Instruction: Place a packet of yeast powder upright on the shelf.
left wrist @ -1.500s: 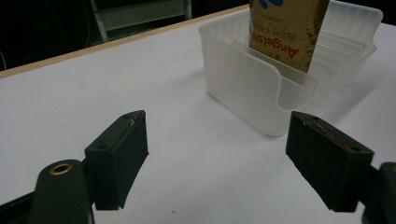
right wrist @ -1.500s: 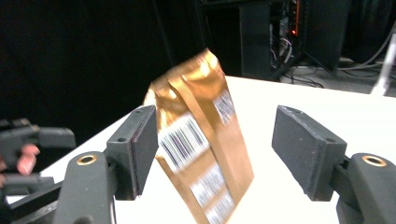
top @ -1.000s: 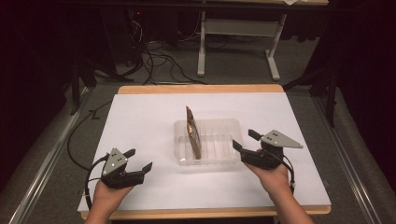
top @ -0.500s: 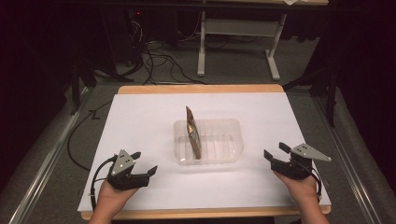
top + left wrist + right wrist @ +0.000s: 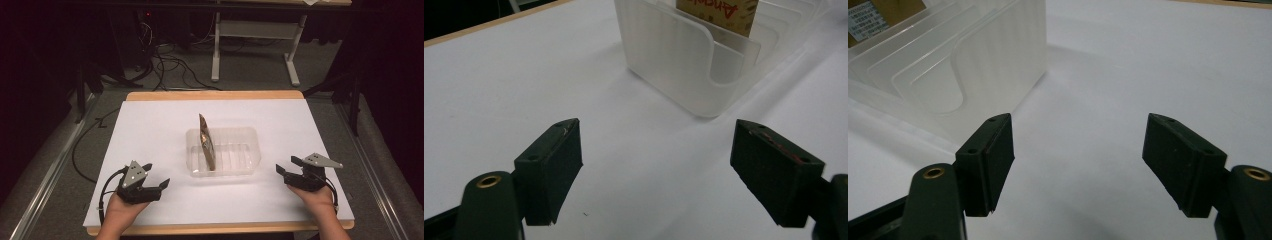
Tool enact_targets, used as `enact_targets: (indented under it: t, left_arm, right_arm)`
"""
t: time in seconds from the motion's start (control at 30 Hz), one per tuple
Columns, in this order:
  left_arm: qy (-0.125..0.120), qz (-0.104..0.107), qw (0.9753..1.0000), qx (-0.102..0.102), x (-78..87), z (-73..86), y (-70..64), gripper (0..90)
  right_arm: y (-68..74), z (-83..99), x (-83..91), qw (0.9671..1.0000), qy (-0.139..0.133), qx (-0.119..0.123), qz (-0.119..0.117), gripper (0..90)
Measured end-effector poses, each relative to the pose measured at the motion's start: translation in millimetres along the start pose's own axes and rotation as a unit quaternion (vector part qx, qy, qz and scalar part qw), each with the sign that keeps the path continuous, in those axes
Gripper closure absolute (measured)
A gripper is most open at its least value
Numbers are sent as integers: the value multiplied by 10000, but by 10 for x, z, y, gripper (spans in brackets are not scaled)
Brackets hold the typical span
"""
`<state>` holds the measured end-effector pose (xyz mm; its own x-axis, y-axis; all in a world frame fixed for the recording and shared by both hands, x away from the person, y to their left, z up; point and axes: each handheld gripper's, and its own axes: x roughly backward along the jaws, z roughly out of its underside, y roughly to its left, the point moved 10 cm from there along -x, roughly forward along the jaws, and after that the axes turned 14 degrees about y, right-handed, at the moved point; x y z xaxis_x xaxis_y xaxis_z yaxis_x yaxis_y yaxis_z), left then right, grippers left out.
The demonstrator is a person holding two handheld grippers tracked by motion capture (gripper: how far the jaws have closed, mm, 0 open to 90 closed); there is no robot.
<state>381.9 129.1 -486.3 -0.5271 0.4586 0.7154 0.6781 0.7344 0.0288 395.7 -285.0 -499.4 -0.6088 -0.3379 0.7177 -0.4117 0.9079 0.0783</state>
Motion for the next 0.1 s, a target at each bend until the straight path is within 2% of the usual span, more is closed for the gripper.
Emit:
enact_targets:
  t: [0.1]
  left_arm:
    - [-22,-6,10000,3,10,-2,8,213]
  right_arm:
    - [-16,7,4,10000,2,-14,26,291]
